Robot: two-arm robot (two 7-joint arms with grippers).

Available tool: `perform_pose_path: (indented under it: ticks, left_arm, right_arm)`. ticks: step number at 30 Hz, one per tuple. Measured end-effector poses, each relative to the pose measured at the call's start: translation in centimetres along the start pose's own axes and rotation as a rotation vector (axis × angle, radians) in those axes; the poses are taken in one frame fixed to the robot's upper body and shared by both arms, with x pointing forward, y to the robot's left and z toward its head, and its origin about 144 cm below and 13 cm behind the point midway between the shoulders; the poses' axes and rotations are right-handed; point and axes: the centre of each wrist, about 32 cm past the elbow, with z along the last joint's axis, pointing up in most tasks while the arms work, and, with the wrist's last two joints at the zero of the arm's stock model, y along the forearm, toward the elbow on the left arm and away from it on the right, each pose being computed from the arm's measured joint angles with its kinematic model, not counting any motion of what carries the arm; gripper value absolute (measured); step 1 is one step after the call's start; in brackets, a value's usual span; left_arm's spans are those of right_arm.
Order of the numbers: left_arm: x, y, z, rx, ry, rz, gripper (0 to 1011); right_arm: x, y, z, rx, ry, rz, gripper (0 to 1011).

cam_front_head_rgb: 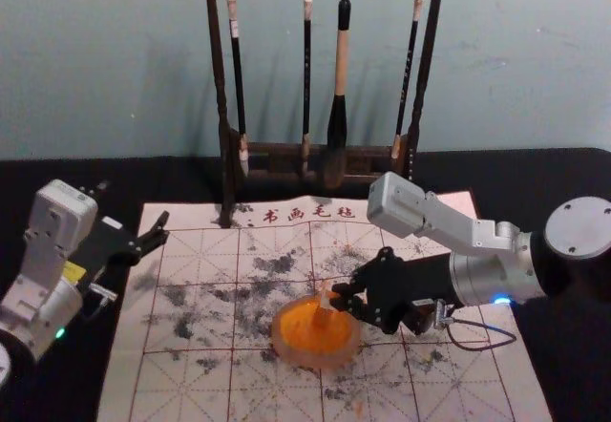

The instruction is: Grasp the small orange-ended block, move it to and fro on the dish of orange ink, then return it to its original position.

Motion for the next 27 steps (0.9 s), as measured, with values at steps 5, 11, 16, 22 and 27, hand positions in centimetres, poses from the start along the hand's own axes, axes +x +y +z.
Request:
perform_pose_path:
  ticks: [5, 11, 16, 22, 27]
  left_arm:
    - [0.0, 0.0, 0.0, 0.0, 0.0, 0.0, 1001]
    - [0.0, 0.0, 0.0, 0.0, 0.0, 0.0, 1001]
    - [0.0, 0.0, 0.0, 0.0, 0.0, 0.0, 1001]
    - [0.0, 0.0, 0.0, 0.0, 0.0, 0.0, 1001]
    - [0.0, 0.0, 0.0, 0.0, 0.0, 0.0, 1001]
  right_arm:
    - [0.2, -0.5, -0.1, 0.0, 0.005, -0.013, 80]
    - [-0.1, -1.1, -0.5, 0.003, 0.014, -0.013, 80]
    - [-0.9, -1.7, -0.8, 0.009, 0.017, 0.005, 80]
    - [-1.5, -1.9, -0.7, 0.017, 0.015, 0.029, 80]
    - [-1.8, -1.5, -0.5, 0.022, 0.009, 0.047, 80]
